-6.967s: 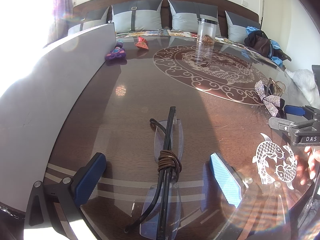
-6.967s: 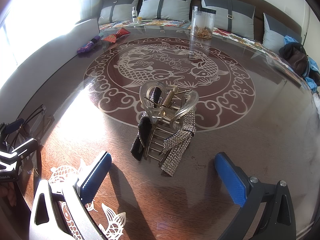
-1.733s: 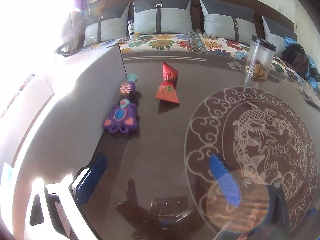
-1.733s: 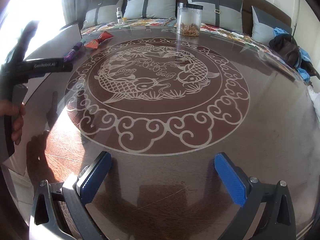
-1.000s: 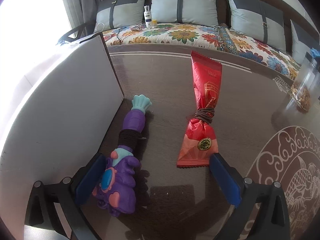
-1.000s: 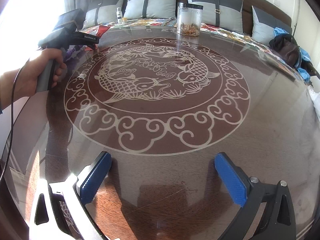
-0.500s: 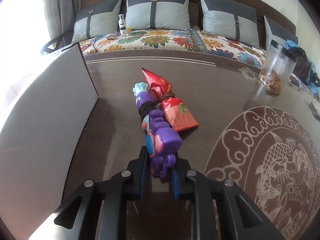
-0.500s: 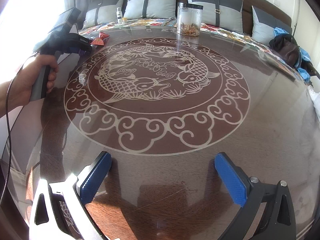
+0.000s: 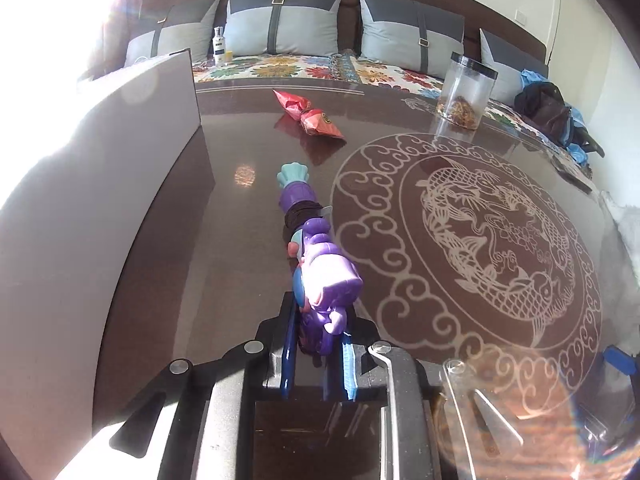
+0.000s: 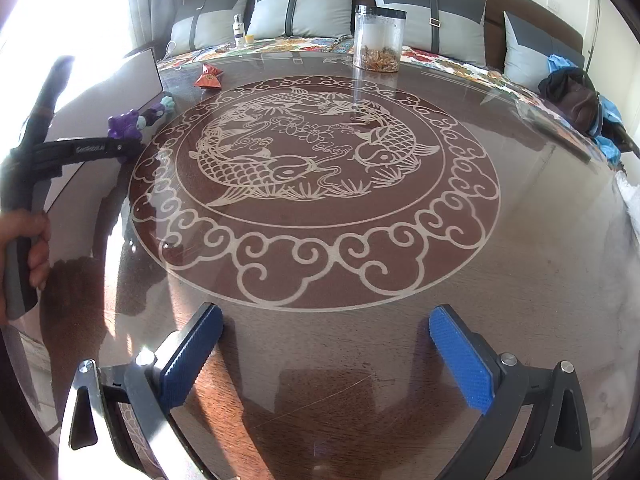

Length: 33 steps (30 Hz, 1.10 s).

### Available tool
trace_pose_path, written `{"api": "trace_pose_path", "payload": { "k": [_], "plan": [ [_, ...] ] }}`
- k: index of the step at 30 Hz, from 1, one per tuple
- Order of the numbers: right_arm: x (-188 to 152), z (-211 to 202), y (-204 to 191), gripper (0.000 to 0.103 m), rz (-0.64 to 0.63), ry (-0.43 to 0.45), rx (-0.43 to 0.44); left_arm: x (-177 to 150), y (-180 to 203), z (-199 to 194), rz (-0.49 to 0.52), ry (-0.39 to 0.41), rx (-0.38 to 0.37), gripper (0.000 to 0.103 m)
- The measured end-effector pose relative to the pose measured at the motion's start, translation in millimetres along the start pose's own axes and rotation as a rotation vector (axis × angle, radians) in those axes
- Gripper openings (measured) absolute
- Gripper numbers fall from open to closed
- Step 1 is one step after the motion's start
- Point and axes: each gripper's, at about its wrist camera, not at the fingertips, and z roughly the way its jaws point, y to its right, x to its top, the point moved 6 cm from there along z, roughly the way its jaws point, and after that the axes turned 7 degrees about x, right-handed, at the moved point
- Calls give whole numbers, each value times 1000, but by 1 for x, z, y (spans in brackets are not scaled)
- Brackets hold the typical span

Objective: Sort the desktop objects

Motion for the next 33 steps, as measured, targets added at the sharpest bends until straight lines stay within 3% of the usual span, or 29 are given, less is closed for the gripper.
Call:
{"api": "trace_pose_path", "payload": {
  "k": [2,4,6,7,15,21,24,28,33],
  "plan": [
    [0,0,1,103,0,0,0,-11,-4,-8,-8,2,4,20],
    [0,0,0,103,0,0,0,-16,-6,-12,-2,-1,19,35],
    [0,0,0,103,0,0,0,-16,-6,-12,7,-8,33,78],
    [0,0,1,103,0,0,0,-14,-6,-12,12,-8,52,84],
    [0,0,0,103,0,0,0,3,-9,-5,93,-40,140,85],
    [0,0,0,103,0,0,0,-14,8,-9,124,-142,17,85],
    [0,0,0,103,0,0,0,-33,20,-19,173,-169,21,85],
    [0,0,0,103,0,0,0,-56,21,-36,132,-207,-19,85],
    [0,0,0,103,0,0,0,-59,11,-60,88,-148,0,85]
  ]
}}
